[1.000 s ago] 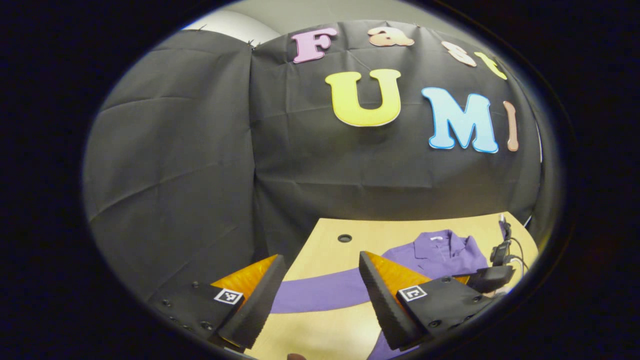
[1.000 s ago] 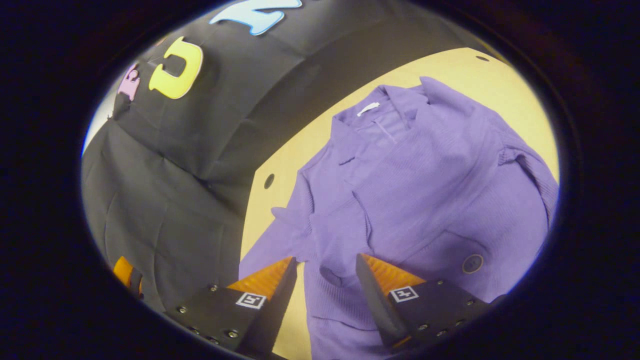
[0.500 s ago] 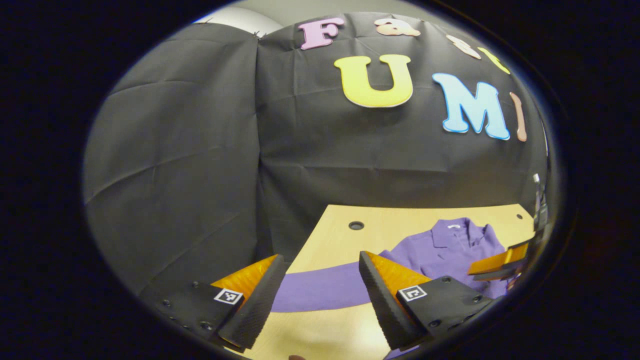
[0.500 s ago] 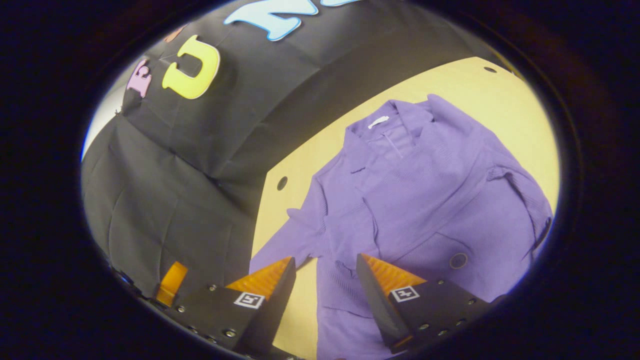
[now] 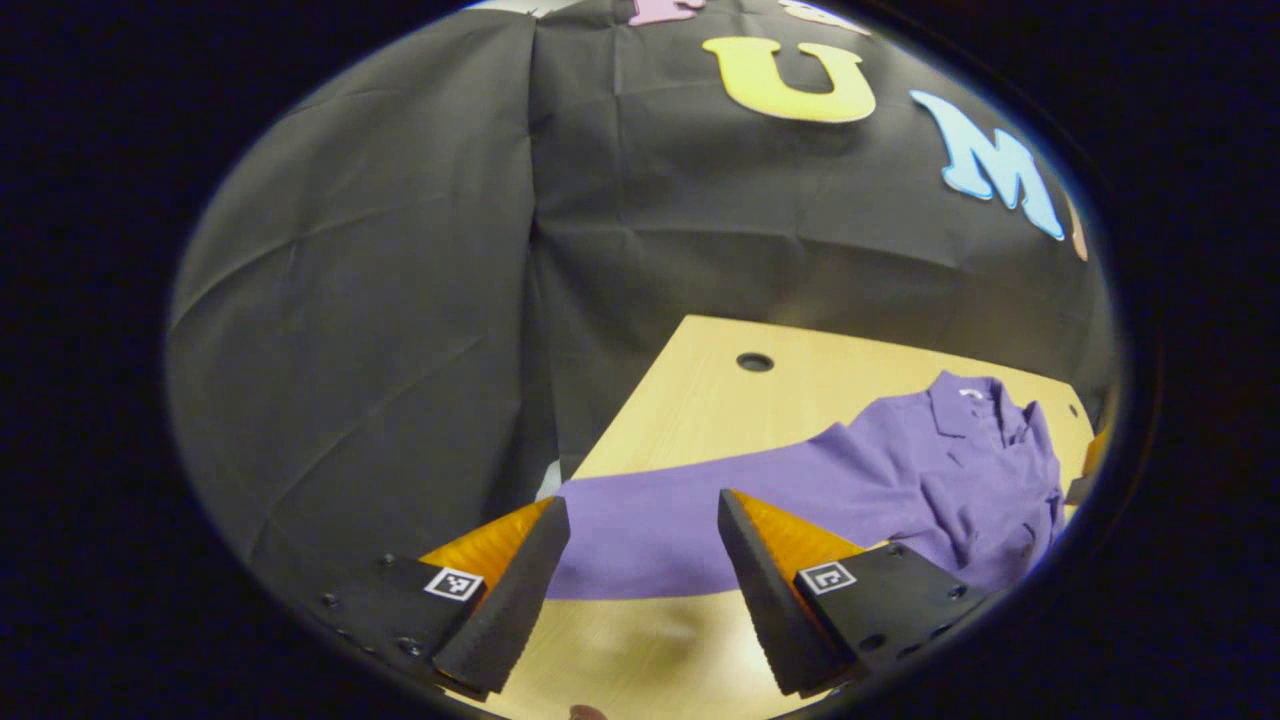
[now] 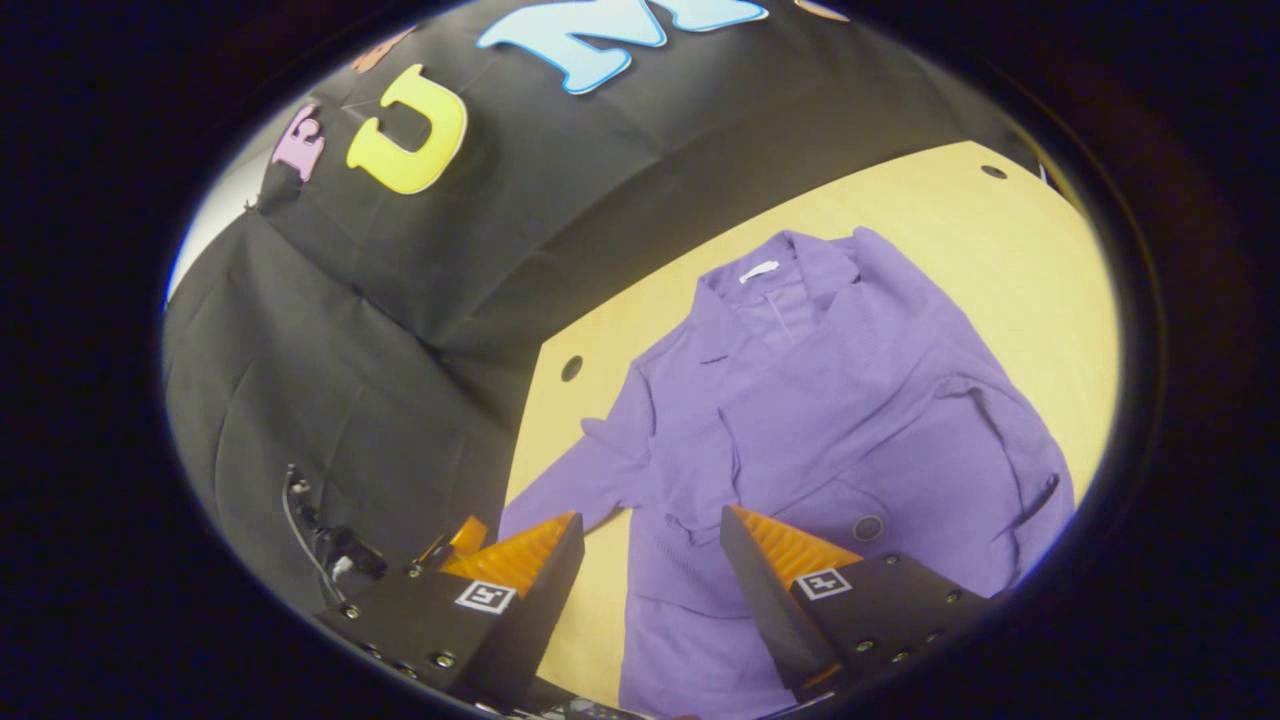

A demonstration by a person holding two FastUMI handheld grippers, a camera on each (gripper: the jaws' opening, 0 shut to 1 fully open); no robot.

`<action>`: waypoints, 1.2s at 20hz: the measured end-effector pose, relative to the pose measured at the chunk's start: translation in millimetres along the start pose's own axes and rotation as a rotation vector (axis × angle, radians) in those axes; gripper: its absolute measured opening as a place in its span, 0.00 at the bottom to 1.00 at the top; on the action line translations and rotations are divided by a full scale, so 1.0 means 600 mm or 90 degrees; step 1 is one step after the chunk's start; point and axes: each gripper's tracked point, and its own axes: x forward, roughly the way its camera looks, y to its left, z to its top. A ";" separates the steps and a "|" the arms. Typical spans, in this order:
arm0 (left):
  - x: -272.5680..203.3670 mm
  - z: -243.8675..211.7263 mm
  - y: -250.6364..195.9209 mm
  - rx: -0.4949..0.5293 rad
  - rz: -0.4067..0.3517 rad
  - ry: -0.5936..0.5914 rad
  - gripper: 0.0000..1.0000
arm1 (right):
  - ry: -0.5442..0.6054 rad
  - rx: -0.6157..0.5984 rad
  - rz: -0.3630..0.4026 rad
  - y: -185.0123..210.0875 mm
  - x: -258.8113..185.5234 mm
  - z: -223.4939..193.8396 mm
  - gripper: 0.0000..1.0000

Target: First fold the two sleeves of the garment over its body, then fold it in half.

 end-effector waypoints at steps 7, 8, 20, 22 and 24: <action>0.090 -0.090 0.037 -0.014 0.037 0.070 0.99 | 0.011 -0.023 -0.029 -0.029 -0.010 0.002 0.87; 0.096 -0.099 0.037 -0.014 0.039 0.080 0.99 | 0.015 -0.024 -0.030 -0.031 -0.010 0.000 0.87; 0.110 -0.114 0.020 -0.033 0.017 0.091 0.78 | 0.027 -0.011 -0.033 -0.044 -0.009 0.000 0.87; 0.117 -0.117 0.009 -0.032 0.012 0.091 0.55 | 0.028 -0.009 -0.031 -0.046 -0.009 -0.002 0.87; 0.114 -0.111 -0.001 -0.049 -0.007 0.082 0.42 | 0.030 -0.010 -0.032 -0.050 -0.012 -0.004 0.87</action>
